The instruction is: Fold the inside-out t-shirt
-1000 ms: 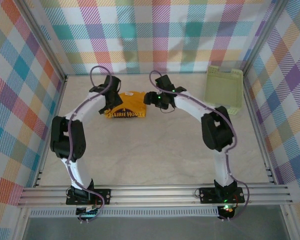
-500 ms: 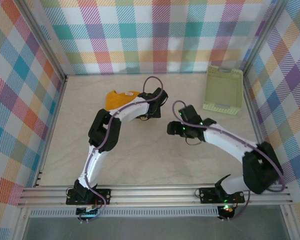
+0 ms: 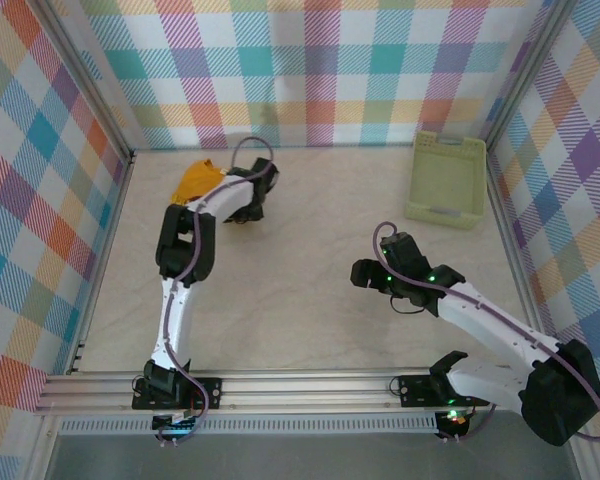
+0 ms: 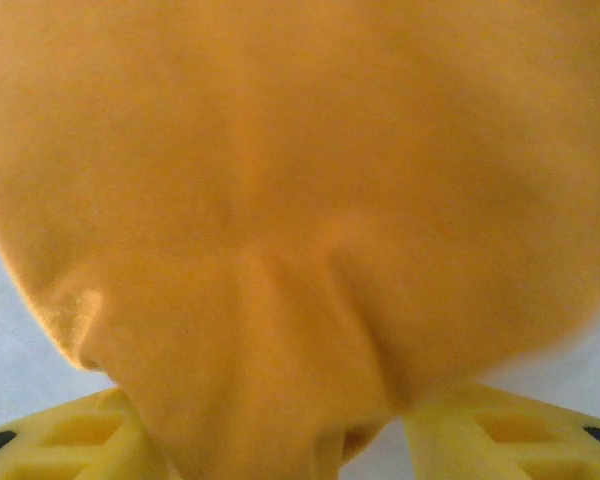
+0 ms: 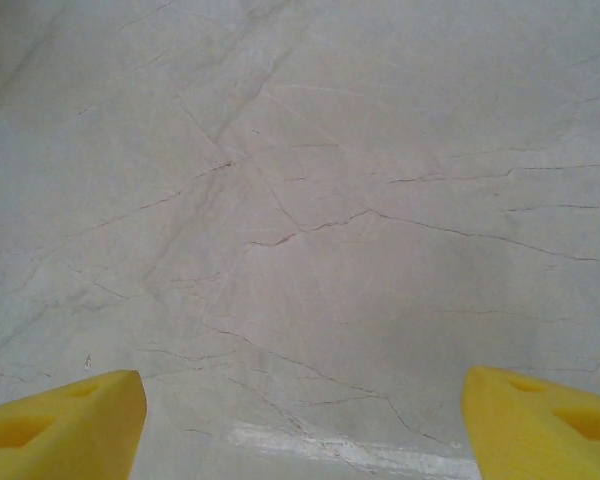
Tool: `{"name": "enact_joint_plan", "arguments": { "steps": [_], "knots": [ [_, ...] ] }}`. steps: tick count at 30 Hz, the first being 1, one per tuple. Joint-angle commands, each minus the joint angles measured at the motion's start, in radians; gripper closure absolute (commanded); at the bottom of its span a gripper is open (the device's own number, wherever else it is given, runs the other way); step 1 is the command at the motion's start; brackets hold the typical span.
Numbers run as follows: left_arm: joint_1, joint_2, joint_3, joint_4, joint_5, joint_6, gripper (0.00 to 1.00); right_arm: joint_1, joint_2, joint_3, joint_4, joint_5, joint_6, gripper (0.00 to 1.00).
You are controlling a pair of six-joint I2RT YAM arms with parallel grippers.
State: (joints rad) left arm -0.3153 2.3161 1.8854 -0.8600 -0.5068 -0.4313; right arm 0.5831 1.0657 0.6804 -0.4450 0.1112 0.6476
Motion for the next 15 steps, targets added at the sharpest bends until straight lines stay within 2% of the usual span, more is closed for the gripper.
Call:
{"name": "enact_joint_plan", "arguments": {
  "steps": [1, 5, 7, 9, 10, 12, 15],
  "knots": [
    [0.08, -0.031, 0.007, 0.006, 0.024, 0.044, 0.42, 0.001, -0.039, 0.003, -0.053, 0.055, -0.002, 0.16],
    [0.074, -0.088, 0.003, 0.02, 0.108, 0.076, 0.35, -0.007, -0.059, 0.05, -0.116, 0.15, -0.037, 0.11],
    [0.06, -0.187, -0.094, 0.083, 0.164, 0.072, 0.27, -0.021, -0.062, 0.072, -0.135, 0.219, -0.057, 0.07],
    [0.056, -0.322, -0.261, 0.179, 0.22, 0.056, 0.18, -0.048, -0.061, 0.084, -0.139, 0.31, -0.071, 0.0],
    [0.056, -0.382, -0.335, 0.216, 0.225, 0.05, 0.16, -0.068, -0.059, 0.089, -0.133, 0.333, -0.084, 0.0],
    [0.056, -0.526, -0.496, 0.291, 0.179, 0.045, 0.08, -0.113, -0.055, 0.089, -0.107, 0.394, -0.102, 0.0],
    [0.059, -0.722, -0.714, 0.393, 0.074, 0.063, 0.01, -0.17, -0.042, 0.031, 0.056, 0.429, -0.208, 0.0]
  ]
}}
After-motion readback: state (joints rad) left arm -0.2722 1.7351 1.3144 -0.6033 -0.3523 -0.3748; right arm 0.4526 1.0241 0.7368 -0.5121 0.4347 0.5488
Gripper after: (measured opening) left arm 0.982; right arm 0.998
